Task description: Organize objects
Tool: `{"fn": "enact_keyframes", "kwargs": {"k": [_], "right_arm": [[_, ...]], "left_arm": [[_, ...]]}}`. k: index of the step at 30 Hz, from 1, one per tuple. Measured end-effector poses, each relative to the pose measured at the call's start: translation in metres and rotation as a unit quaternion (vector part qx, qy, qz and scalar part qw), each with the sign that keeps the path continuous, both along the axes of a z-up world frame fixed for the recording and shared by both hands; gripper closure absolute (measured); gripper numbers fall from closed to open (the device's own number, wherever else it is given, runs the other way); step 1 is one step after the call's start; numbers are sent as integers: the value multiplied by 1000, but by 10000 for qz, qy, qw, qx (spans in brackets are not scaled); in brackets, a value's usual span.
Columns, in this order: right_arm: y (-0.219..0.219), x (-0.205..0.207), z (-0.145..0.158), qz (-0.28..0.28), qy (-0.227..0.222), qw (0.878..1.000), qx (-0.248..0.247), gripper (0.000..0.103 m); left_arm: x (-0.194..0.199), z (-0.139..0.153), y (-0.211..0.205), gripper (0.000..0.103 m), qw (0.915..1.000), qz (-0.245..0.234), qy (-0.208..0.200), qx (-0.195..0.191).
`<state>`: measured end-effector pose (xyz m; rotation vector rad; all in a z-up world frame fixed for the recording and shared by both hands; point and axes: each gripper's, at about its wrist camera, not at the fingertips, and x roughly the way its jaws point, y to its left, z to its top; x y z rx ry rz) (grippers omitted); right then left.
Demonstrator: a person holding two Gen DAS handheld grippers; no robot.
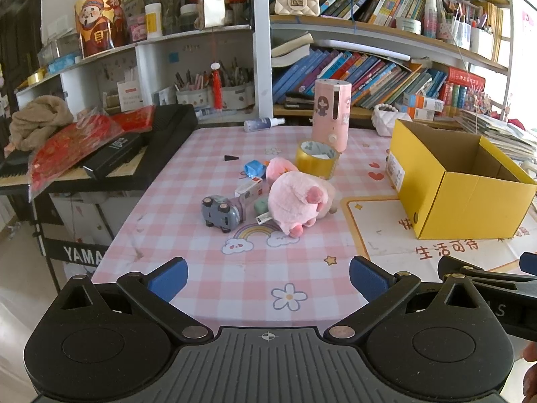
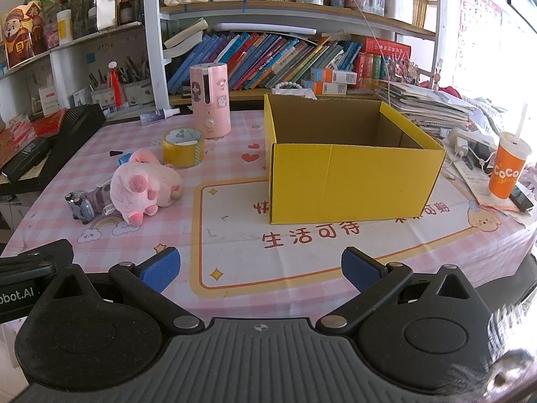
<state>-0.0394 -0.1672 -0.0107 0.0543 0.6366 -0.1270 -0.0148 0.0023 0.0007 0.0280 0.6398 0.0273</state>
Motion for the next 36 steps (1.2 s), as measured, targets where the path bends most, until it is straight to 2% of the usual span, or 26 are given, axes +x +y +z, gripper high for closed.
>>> {"fn": "enact_keyframes", "kwargs": {"k": [26,36], "right_arm": [[12,11,2,114,49,9999,-63,0],[27,35,-5,644,227,9976,-64,0]], "left_arm": [[9,-1,19,0,9997,100,107,-178],[21,-13,44,0,9981,451,271,-329]]}}
